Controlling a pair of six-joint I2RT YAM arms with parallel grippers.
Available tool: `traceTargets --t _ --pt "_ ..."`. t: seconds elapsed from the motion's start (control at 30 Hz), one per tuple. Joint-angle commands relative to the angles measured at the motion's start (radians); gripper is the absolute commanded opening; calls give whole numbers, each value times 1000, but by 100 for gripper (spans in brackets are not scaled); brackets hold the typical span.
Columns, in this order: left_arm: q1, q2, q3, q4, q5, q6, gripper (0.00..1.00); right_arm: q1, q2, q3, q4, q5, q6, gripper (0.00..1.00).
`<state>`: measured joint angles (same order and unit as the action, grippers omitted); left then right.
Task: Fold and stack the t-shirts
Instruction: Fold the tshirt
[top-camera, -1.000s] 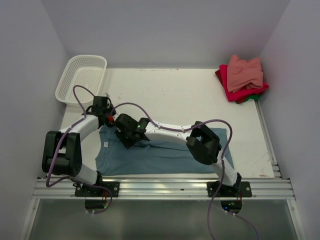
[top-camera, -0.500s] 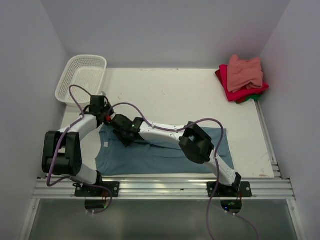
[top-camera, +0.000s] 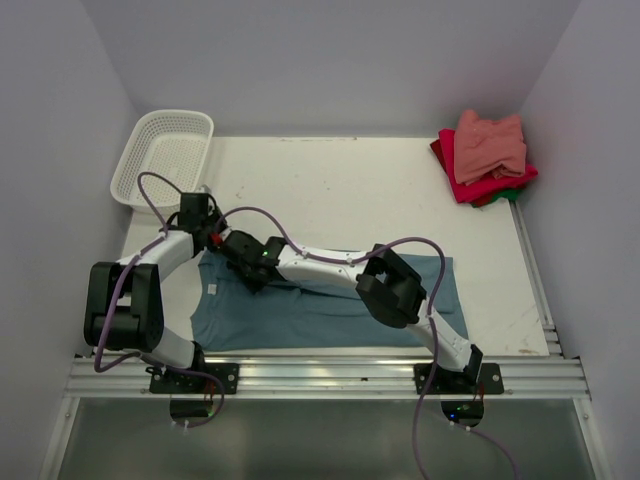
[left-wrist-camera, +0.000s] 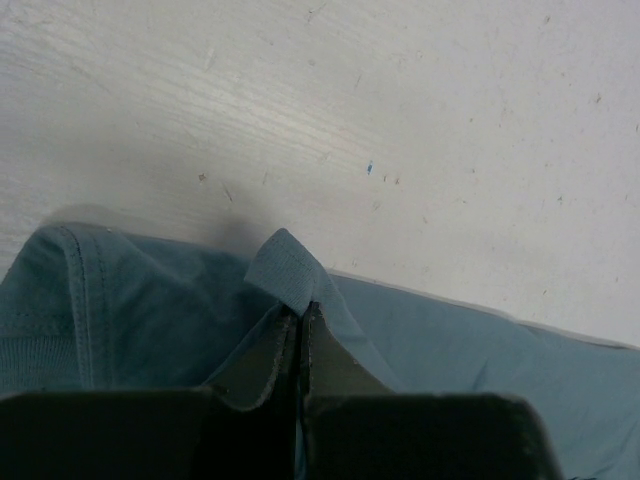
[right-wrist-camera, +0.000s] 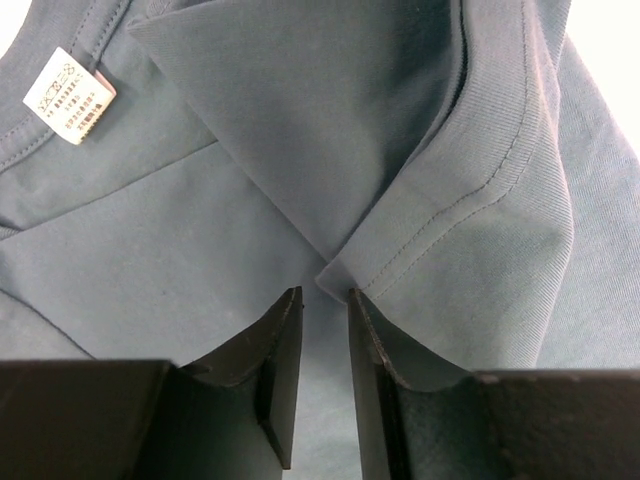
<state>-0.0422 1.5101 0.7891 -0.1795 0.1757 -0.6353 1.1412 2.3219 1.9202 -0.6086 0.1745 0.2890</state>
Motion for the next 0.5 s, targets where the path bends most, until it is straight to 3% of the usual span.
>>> traceTargets --t 0.0,0.33,0.47 --pt "-15 -30 -7 29 50 2 0 -1 47 11 46 26 -14 30" --pt "-15 -36 -17 34 67 2 0 -1 86 14 73 37 -2 25" --pt "-15 -31 -24 35 68 3 0 -1 82 -1 78 40 4 18"
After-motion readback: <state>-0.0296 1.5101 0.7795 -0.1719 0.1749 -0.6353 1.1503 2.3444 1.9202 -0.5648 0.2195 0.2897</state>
